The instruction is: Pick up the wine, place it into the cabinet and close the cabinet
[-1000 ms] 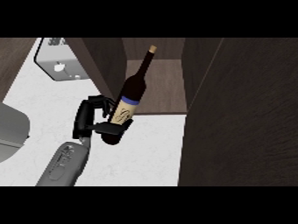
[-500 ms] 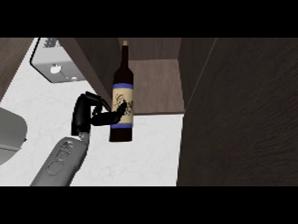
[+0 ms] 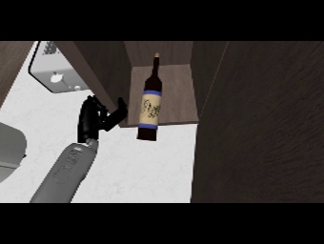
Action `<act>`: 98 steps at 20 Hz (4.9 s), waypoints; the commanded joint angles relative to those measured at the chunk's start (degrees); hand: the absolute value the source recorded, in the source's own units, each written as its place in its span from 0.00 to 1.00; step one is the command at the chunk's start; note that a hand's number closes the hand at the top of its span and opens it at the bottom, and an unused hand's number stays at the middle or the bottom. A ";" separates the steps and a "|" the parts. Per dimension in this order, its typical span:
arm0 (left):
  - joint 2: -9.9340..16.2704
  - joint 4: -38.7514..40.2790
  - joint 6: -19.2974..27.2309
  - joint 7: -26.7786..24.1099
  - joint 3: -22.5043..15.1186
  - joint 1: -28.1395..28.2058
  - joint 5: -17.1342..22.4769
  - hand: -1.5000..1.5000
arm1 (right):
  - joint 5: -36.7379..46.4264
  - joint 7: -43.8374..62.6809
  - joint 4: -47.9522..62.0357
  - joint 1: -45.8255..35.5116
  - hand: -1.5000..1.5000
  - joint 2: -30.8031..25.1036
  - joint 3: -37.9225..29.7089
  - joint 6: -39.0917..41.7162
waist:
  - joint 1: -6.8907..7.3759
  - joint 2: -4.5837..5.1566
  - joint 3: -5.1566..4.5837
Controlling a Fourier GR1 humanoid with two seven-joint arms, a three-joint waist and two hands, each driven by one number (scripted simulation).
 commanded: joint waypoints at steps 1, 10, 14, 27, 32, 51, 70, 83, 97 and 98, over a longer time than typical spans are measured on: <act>-7.19 7.47 -1.50 4.83 -3.73 -11.25 -2.03 1.00 | -4.92 0.80 -1.62 0.86 0.00 0.10 -0.15 0.58 | -2.53 1.49 -0.71; -7.31 10.42 2.74 1.61 -1.60 -8.50 -0.77 1.00 | -4.34 2.11 -3.11 0.04 0.00 0.49 0.45 0.54 | -3.21 1.99 -0.93; -7.33 10.53 4.02 2.67 -0.80 -10.86 -1.11 1.00 | -3.81 0.04 -1.00 0.50 0.00 1.46 1.60 1.14 | -4.37 2.05 -0.83; -3.39 11.06 8.23 -0.13 -1.76 -12.96 -6.53 1.00 | -3.62 0.09 -0.96 1.55 0.00 0.33 2.08 3.38 | -5.69 2.05 -0.73; -3.25 10.76 9.85 0.59 -4.50 -13.13 -10.63 1.00 | -4.49 0.09 -0.27 0.29 0.00 0.27 1.49 3.95 | -6.39 2.41 -0.68; -2.62 10.02 15.79 13.49 -6.90 -11.94 -19.68 1.00 | -4.55 -0.90 0.67 -0.41 0.00 0.47 2.15 5.90 | -7.45 2.37 -0.57; -2.38 7.32 15.81 22.57 -7.85 -9.88 -26.25 0.00 | -6.08 -0.41 0.73 0.04 0.00 0.40 2.35 6.69 | -8.12 2.45 -0.79; -6.23 -0.32 17.84 17.65 -6.60 -10.01 -19.42 0.00 | -5.24 -0.87 1.14 -0.29 0.00 0.59 2.26 6.83 | -6.34 1.94 -1.06; -7.37 -10.90 18.10 9.62 -6.50 -6.44 -6.29 0.00 | -6.25 0.01 -0.09 0.99 0.00 0.88 1.66 5.52 | -3.83 0.88 -1.16; -7.38 -12.17 17.04 9.57 -6.07 -7.17 -6.04 0.00 | -5.68 -0.30 0.13 0.61 0.00 1.09 1.68 5.39 | -3.06 0.64 -1.06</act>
